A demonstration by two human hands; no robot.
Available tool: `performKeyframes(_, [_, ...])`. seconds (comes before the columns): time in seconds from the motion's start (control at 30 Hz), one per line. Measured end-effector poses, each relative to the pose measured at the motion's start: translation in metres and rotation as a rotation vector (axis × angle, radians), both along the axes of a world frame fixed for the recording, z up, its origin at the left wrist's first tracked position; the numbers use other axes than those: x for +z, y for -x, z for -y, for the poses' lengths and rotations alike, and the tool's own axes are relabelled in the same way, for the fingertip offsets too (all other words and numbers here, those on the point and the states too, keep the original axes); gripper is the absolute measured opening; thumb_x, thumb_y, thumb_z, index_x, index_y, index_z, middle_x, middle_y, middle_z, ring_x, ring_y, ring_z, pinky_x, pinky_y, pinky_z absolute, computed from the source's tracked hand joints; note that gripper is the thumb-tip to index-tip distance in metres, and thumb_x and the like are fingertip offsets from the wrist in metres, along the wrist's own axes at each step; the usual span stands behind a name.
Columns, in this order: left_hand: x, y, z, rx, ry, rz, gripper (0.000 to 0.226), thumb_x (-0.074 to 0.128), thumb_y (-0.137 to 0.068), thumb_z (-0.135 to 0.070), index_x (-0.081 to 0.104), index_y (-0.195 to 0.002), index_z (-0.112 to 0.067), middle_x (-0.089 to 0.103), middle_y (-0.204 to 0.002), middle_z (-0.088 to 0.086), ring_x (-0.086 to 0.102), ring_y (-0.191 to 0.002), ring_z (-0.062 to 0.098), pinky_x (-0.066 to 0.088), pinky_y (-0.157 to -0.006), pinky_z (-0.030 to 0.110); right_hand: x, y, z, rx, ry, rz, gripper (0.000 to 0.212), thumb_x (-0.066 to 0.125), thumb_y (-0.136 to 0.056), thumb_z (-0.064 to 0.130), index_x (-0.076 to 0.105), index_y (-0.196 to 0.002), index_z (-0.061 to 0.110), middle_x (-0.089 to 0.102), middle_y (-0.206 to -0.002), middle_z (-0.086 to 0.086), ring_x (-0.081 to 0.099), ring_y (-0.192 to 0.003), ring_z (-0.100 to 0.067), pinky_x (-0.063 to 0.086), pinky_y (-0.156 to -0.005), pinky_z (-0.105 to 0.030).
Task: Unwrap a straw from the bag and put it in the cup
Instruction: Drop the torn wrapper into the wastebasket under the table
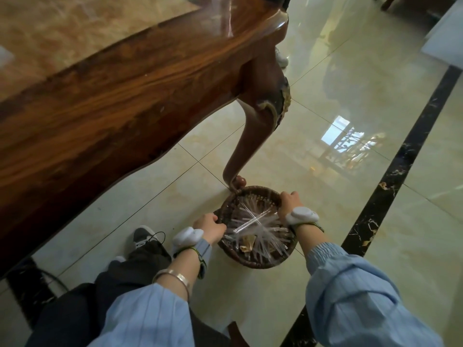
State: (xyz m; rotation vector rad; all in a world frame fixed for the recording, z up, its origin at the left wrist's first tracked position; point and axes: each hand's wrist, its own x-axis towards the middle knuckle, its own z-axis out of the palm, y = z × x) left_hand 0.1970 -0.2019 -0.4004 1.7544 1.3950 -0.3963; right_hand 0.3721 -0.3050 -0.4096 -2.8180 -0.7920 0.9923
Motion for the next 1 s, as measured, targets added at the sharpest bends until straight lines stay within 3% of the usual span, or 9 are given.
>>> performKeyframes(0.2, [-0.002, 0.006, -0.002, 0.002, -0.019, -0.004, 0.043, 0.055, -0.091, -0.023, 0.053, -0.132, -0.011, 0.056, -0.135, 0.009, 0.051, -0.124, 0.027, 0.041, -0.1, 0.028, 0.002, -0.011, -0.007, 0.033, 0.03, 0.061, 0.036, 0.053, -0.087, 0.013, 0.049, -0.123, 0.004, 0.047, -0.13, -0.018, 0.05, -0.117, -0.038, 0.043, -0.093, -0.042])
performKeyframes(0.3, [-0.001, 0.008, -0.002, 0.004, -0.017, -0.013, 0.04, 0.054, -0.091, -0.022, 0.054, -0.129, -0.01, 0.059, -0.122, 0.009, 0.054, -0.113, 0.028, 0.042, -0.099, 0.028, -0.001, -0.016, -0.005, 0.07, 0.049, 0.066, 0.041, 0.054, -0.088, 0.017, 0.048, -0.127, 0.005, 0.051, -0.13, -0.019, 0.047, -0.121, -0.037, 0.043, -0.096, -0.043])
performKeyframes(0.4, [0.0, 0.01, -0.003, 0.015, -0.002, -0.008, 0.043, 0.054, -0.091, -0.022, 0.052, -0.132, -0.012, 0.055, -0.135, 0.009, 0.051, -0.124, 0.028, 0.041, -0.1, 0.028, -0.002, -0.021, -0.004, 0.071, 0.042, 0.071, 0.041, 0.048, -0.086, 0.008, 0.048, -0.127, 0.004, 0.054, -0.13, -0.02, 0.047, -0.121, -0.036, 0.045, -0.098, -0.044])
performKeyframes(0.7, [0.022, -0.003, -0.001, 0.01, 0.032, 0.055, 0.044, 0.054, -0.089, -0.025, 0.053, -0.132, -0.015, 0.056, -0.136, 0.007, 0.052, -0.124, 0.027, 0.042, -0.101, 0.029, 0.009, -0.02, -0.008, 0.051, 0.027, 0.0, 0.017, 0.055, -0.082, 0.014, 0.066, -0.091, 0.006, 0.069, -0.1, -0.013, 0.062, -0.085, -0.03, 0.053, -0.084, -0.039])
performKeyframes(0.83, [0.036, -0.006, -0.001, -0.006, 0.014, 0.083, 0.041, 0.055, -0.089, -0.025, 0.056, -0.129, -0.017, 0.059, -0.132, 0.005, 0.055, -0.119, 0.025, 0.044, -0.098, 0.028, 0.022, -0.011, -0.012, 0.066, 0.015, -0.015, 0.02, 0.053, -0.085, 0.019, 0.068, -0.091, 0.007, 0.066, -0.087, -0.008, 0.063, -0.08, -0.028, 0.055, -0.083, -0.038])
performKeyframes(0.9, [0.046, -0.007, -0.002, -0.018, 0.005, 0.091, 0.035, 0.056, -0.088, -0.026, 0.061, -0.121, -0.018, 0.062, -0.127, 0.005, 0.057, -0.113, 0.024, 0.044, -0.097, 0.028, 0.028, -0.007, -0.015, 0.067, 0.021, -0.031, 0.022, 0.052, -0.085, 0.022, 0.068, -0.091, 0.009, 0.069, -0.091, -0.008, 0.064, -0.082, -0.026, 0.055, -0.083, -0.037])
performKeyframes(1.0, [0.063, -0.007, -0.003, -0.035, 0.0, 0.124, 0.01, 0.055, -0.088, -0.024, 0.062, -0.081, -0.024, 0.061, -0.103, 0.005, 0.052, -0.091, 0.021, 0.044, -0.087, 0.027, 0.043, 0.0, -0.02, 0.078, -0.016, -0.033, 0.027, 0.052, -0.087, 0.026, 0.068, -0.098, 0.008, 0.07, -0.102, -0.01, 0.065, -0.088, -0.025, 0.055, -0.085, -0.037])
